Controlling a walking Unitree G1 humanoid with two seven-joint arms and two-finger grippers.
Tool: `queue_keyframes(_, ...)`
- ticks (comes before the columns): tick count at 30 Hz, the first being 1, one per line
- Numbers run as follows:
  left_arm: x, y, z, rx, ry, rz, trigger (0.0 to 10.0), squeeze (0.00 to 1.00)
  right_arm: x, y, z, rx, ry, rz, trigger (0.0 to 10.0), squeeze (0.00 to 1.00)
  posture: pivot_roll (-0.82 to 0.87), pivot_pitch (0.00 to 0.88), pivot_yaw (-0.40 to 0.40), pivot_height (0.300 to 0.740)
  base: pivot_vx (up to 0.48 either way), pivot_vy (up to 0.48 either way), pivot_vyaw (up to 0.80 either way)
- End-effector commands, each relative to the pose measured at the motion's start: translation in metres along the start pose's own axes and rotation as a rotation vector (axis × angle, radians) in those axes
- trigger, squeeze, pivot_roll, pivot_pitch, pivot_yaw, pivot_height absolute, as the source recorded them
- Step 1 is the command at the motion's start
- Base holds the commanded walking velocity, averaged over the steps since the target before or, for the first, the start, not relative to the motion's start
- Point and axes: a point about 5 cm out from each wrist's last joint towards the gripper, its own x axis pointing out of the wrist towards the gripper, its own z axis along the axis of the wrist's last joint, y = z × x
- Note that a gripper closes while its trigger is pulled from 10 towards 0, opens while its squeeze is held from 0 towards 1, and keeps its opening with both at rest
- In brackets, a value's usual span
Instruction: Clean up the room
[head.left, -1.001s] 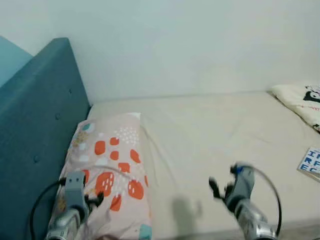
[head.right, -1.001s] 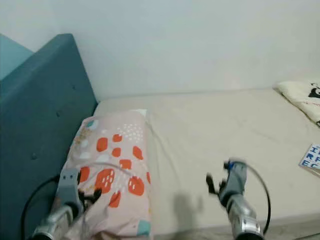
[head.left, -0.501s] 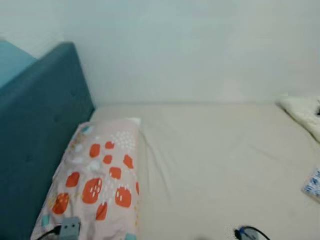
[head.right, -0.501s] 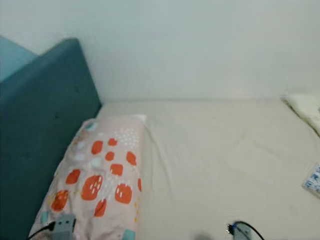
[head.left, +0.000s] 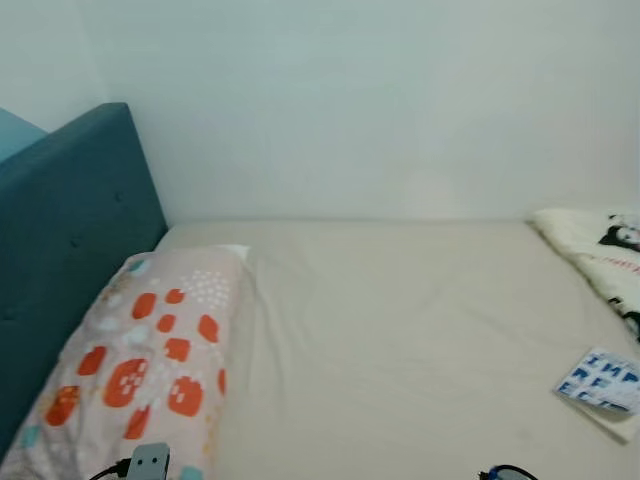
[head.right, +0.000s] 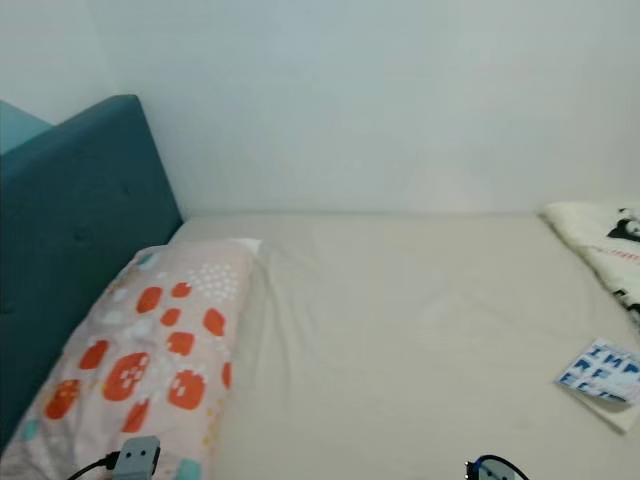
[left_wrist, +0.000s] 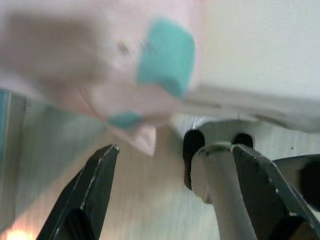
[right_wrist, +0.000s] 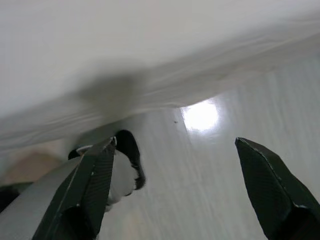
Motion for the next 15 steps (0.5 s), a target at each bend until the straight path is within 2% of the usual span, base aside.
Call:
queue_keyframes(1,0.0001,-0.0007,-0.0020,0.008,0.017,-0.002,10.0,0.00,-0.0006,-0.0014,-0.0032,-0.006,0.005,-0.009,10.0,0.00,-0.08,0.000,-0.017,0.737,0.000,-0.480,0.00)
queue_keyframes(15,0.0006,-0.0087,-0.0080,0.024,0.044,-0.018,10.0,0.00,-0.0017,-0.0053,-0.0080,0.005,0.014,-0.032,10.0,0.00,-0.09,0.000,-0.005,0.737,0.000,-0.480,0.00)
